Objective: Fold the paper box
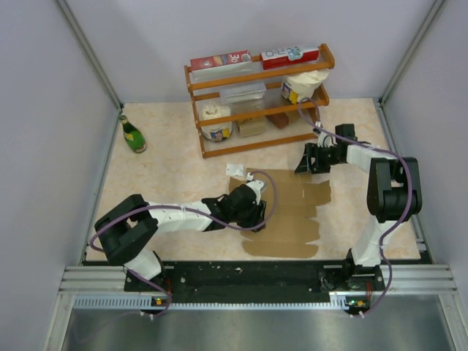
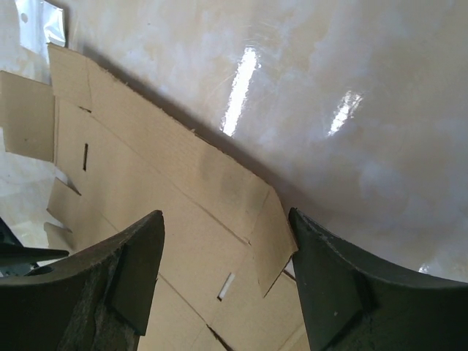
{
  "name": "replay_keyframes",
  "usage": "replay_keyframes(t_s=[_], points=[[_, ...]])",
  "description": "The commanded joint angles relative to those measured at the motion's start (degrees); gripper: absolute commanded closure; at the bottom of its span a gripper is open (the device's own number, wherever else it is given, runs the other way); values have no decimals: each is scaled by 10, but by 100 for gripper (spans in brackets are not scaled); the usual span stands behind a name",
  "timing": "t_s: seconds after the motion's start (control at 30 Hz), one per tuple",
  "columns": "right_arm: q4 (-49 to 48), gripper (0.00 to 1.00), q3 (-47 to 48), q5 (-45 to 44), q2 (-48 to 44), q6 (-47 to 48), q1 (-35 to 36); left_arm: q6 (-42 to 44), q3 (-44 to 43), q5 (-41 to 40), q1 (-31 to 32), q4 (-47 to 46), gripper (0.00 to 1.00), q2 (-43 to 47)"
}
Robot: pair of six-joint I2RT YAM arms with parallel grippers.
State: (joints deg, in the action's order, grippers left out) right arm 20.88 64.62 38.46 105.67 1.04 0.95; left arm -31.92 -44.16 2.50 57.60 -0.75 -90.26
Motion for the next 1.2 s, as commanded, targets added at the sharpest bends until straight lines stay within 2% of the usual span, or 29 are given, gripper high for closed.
replay_keyframes(t_s=[0.0, 0.33, 0.7, 1.03, 1.17], points=[[-2, 32, 16, 54, -2, 19, -4, -10, -3, 0, 4, -9, 52, -1], [21, 32, 25, 145, 14, 51, 5, -8, -4, 2, 4, -9, 53, -11], [51, 32, 46, 139, 35, 79, 20, -2, -5, 3, 4, -8, 55, -21], [78, 32, 111, 167, 88, 106, 25, 8, -10, 5, 4, 0, 57, -31], [119, 32, 147, 163, 112, 135, 34, 12, -18, 7, 4, 4, 57, -38]])
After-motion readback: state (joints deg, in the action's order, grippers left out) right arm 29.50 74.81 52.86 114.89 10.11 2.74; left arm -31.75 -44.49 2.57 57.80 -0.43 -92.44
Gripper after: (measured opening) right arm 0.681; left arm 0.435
